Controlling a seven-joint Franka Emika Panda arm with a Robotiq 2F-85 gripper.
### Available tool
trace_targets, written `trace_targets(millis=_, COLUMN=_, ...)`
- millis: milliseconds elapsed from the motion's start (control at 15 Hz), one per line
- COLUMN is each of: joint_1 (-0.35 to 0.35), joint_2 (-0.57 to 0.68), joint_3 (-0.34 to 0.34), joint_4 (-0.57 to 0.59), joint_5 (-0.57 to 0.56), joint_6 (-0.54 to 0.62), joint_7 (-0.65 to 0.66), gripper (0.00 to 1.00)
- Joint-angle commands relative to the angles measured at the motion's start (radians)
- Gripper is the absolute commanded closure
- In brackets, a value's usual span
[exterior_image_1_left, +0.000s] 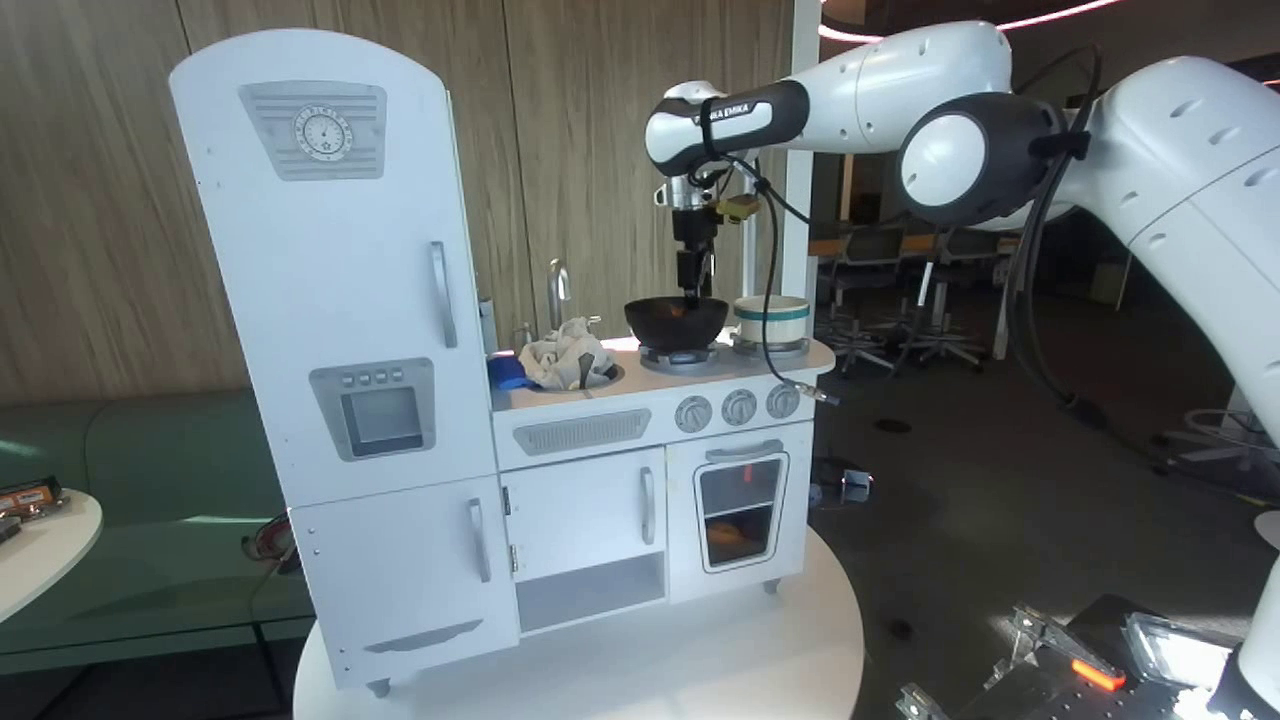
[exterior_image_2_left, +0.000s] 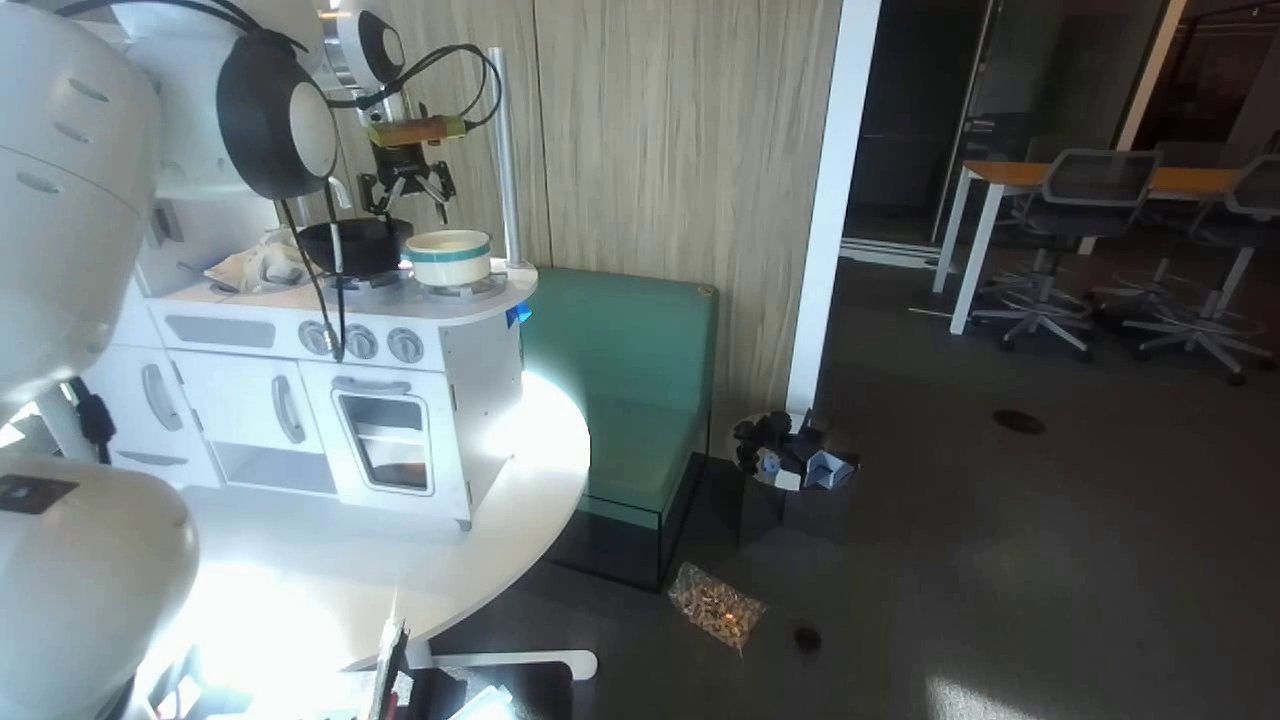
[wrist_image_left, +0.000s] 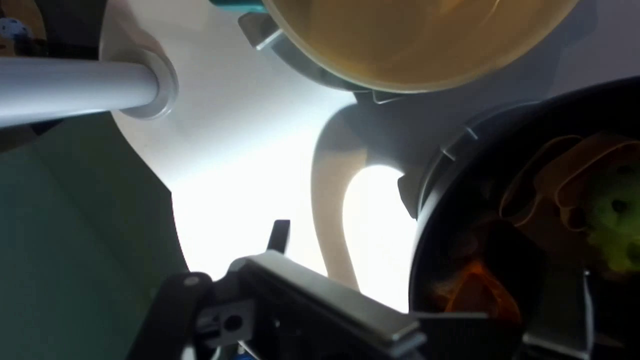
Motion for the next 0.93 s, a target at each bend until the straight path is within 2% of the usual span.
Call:
trace_targets(millis=0, joint_1=0.004, joint_2=0.059, joint_3=0.007, joint_4=0.107, joint_5=-0.003, joint_6=-0.029, joint_7=-0.066, gripper=0.26)
trace_targets(millis=133, joint_1=0.003, joint_2=0.066, joint_3=0.008, joint_4=0.126, joint_5=0.004, joint_6=-0.043, joint_7=-0.077, gripper=0.3)
trace_targets(millis=667, joint_1=-0.019, joint_2=0.089, joint_3=0.009, joint_4=0.165, joint_5=0.039, joint_6=-0.13, joint_7=-0.054, gripper=0.92)
trace_targets(millis=733, joint_1=-0.02, joint_2=0.091, joint_3=0.01, joint_4=0.17, joint_5=0.043, joint_6=-0.139, joint_7=-0.05, gripper=0.98)
trace_targets(millis=867, joint_1=-0.018, joint_2=0.089, joint_3=0.013, joint_4=0.183, joint_5=0.055, joint_6=-0.148, joint_7=-0.044, gripper=1.0)
